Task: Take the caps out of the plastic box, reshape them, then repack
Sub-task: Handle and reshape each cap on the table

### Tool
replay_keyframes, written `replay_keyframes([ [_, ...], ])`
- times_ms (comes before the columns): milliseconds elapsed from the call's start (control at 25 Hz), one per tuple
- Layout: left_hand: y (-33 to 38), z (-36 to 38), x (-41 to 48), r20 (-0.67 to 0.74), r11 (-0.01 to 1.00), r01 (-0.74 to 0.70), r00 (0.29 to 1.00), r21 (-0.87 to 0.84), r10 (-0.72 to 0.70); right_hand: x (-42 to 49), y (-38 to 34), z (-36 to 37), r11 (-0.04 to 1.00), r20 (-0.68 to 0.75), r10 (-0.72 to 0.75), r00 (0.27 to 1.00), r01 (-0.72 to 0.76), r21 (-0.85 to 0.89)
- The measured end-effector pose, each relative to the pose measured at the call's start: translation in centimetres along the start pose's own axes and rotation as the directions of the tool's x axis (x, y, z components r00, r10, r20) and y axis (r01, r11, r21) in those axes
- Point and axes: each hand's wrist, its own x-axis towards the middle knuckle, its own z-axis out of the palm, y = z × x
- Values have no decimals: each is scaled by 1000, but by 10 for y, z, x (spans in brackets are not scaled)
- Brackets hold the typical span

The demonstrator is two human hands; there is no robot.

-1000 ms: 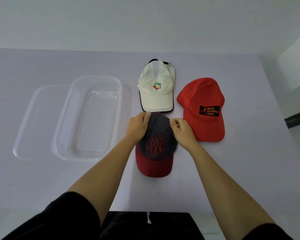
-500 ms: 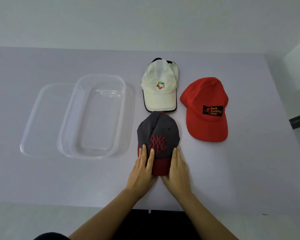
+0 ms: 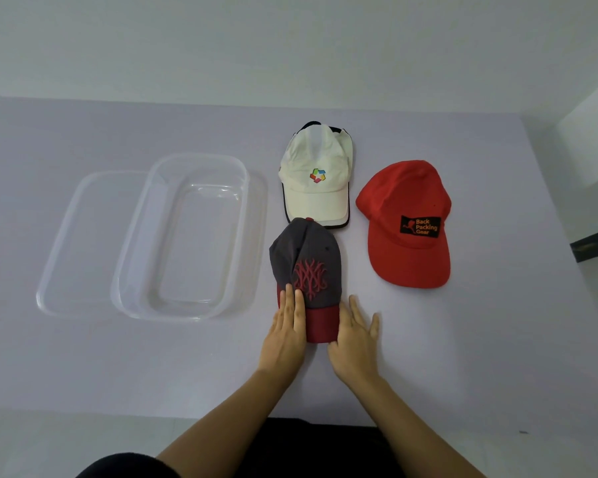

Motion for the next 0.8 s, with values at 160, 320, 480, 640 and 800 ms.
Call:
replay_keyframes([
  [160, -4, -7, -1, -31, 986, 54, 998, -155, -60, -2, -4, 2, 999, -27, 51, 998, -51, -2],
  [320, -11, -6, 2, -25, 951, 293, 955, -96, -297, -7, -1, 9, 998, -40, 56, 998, -55, 27],
  [480, -12, -2, 2, 68, 969, 243, 967, 45, -246, -5, 6, 8, 973, 153, -46, 987, 10, 229],
  [640, -8, -5, 5, 130, 968, 233, 967, -91, -221, 1, 12, 3, 978, 239, -113, 964, 64, 200],
  [800, -11, -7, 5, 123, 960, 270, 958, -67, -261, 4, 13, 4, 992, 247, -76, 966, 47, 121],
])
